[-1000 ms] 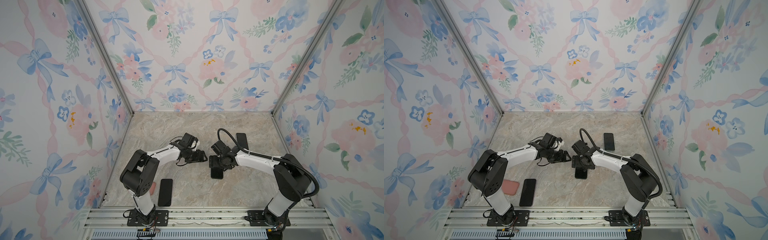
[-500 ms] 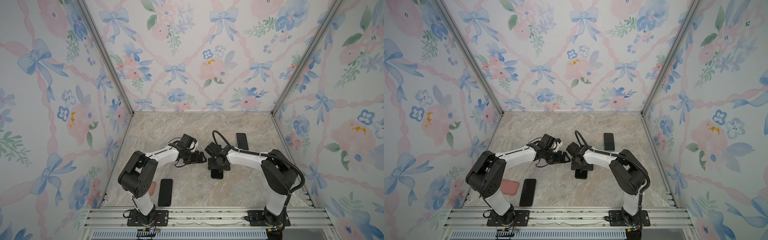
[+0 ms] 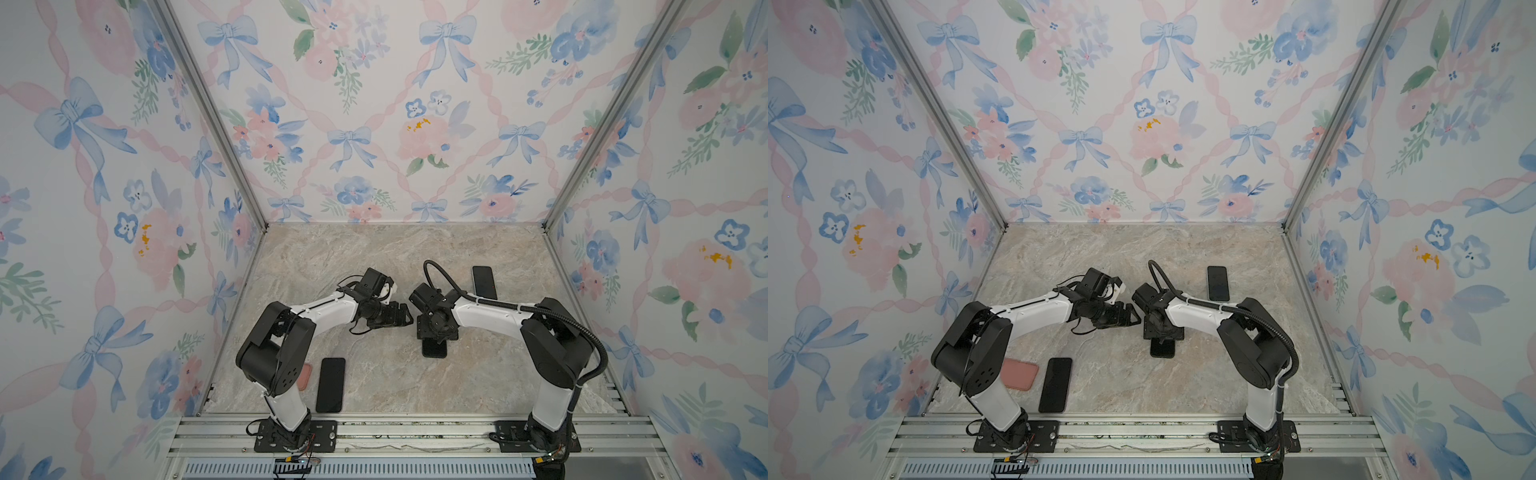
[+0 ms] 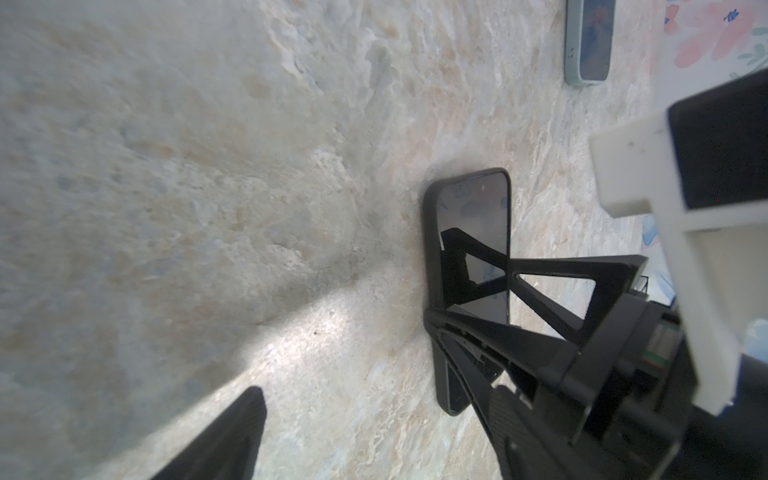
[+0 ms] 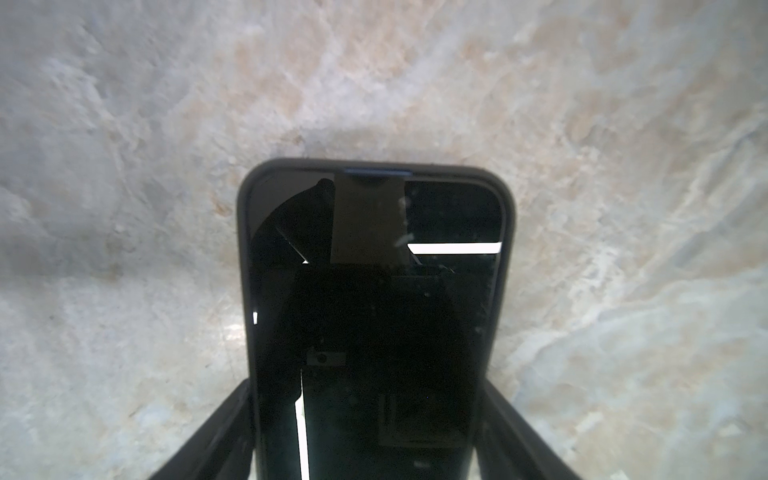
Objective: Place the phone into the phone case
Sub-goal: 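Carry the cased phone farther from the robot with the right gripper, then set the cased phone beside the pale blue phone and open the right gripper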
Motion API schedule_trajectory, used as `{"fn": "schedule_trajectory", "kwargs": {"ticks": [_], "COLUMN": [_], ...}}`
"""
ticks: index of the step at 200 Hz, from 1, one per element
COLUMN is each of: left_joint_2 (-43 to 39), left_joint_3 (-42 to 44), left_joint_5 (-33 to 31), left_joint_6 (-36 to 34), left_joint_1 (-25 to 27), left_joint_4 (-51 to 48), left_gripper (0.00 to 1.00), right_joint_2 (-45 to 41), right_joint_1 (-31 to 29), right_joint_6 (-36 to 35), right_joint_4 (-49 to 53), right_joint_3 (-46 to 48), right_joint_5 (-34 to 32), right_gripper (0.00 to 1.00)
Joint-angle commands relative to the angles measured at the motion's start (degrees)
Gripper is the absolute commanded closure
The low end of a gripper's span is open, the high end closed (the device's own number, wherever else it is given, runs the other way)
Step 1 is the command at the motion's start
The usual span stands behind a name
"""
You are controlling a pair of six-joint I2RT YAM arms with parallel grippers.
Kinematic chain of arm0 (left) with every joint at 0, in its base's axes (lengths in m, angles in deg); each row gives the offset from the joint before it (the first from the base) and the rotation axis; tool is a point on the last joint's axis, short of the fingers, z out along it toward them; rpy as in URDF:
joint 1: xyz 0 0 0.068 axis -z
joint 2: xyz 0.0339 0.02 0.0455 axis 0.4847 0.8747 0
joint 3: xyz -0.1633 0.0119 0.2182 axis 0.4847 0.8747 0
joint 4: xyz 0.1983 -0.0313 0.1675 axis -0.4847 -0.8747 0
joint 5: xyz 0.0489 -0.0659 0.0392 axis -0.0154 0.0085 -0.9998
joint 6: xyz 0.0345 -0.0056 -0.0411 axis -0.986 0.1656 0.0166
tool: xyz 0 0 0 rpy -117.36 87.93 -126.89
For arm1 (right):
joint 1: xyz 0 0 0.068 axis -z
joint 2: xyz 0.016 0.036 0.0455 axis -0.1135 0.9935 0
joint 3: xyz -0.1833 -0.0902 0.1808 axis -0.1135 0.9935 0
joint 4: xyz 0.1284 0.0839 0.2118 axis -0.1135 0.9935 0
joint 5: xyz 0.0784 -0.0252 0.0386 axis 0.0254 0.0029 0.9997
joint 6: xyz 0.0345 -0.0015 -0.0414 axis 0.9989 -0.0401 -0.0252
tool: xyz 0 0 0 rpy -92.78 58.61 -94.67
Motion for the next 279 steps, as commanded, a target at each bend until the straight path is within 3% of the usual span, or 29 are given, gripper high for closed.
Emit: {"fn": "schedule_trajectory", "kwargs": {"ticks": [1,65,133,195,279], "left_joint_2": [-0.5,0.1,2.6,3.9,3.5], "left_joint_3": [-0.4,-1.6,-4.2,-5.2,-4.6], "left_joint_5": [-0.2,0.1,1.0,1.7,2.0], "left_joint_6": [-0.3,0.5,1.0,1.2,1.0], "left_joint_1": [-0.3,-0.3,-0.4,-0.4,-0.6], "left_joint_4": [-0.3,-0.2,-0.2,-0.3,-0.3], "left_gripper": [0.14,0.14,0.14,0.14,0.13], "right_joint_2": [-0.9,-6.8,1.9,12.1,18.1], "right_joint_1": [2.2,11.8,23.4,25.6,26.6], "right_joint_6": [-3.7,-13.1,-24.1,-26.5,-27.2], "right_joint_4": [0.8,2.9,4.8,8.1,8.4], "right_joint_3": [0.5,-1.2,-13.5,-26.3,-30.0], "right_joint_5": [-0.9,0.0,2.7,5.3,5.5], "right_gripper": [0.32,0.34,0.35,0.36,0.35]}}
